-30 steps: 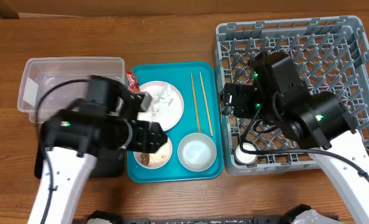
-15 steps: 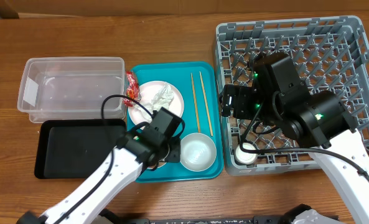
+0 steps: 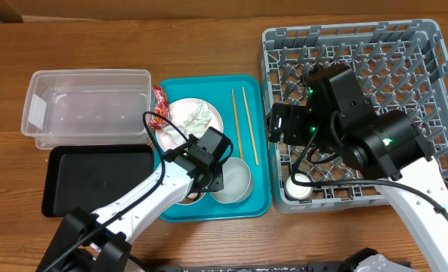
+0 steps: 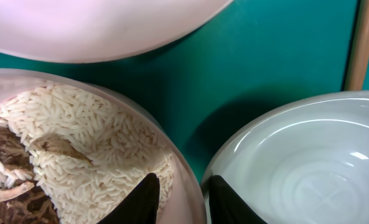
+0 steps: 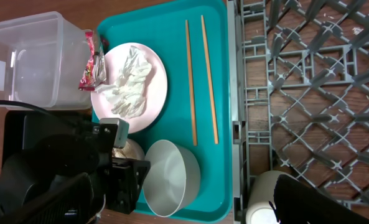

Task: Sort waste into correct bins and load items into the dishwasher
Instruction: 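Grasp the rim of the pink rice bowl with the left gripper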

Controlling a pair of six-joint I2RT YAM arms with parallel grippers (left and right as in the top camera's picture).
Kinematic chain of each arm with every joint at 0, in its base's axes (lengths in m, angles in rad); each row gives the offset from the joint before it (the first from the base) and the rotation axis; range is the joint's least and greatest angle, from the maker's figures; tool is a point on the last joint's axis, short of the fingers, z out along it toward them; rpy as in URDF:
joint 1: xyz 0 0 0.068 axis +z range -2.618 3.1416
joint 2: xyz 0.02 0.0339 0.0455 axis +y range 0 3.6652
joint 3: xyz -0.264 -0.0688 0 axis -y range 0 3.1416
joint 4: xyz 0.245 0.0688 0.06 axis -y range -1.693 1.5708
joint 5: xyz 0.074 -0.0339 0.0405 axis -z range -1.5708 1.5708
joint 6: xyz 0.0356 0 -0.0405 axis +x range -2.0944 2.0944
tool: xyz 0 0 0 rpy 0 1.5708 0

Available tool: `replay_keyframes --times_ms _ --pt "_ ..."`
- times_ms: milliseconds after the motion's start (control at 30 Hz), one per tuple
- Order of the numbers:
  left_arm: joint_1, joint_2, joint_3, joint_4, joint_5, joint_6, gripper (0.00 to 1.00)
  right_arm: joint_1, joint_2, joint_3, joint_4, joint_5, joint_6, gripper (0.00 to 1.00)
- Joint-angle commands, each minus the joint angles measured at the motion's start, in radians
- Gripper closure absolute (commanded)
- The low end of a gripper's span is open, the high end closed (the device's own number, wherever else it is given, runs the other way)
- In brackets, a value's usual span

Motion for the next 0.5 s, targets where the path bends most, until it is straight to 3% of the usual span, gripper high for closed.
replay_keyframes --times_ms 0,267,467 --pt "-0.001 0.002 0.029 -0.006 -0.026 -0.028 0.71 -0.003 -0.006 0.018 -0.004 -0.002 0.004 0.05" --pt "0.002 -0.005 0.180 -0.132 -0.046 0.000 0.63 -0.003 -0.006 0.018 -0.011 -0.002 0.004 0.05" --pt "0.005 0.007 0.174 -0.132 -0.133 -0.007 0.54 -0.003 -0.006 0.018 -0.017 -0.002 0.004 0.05"
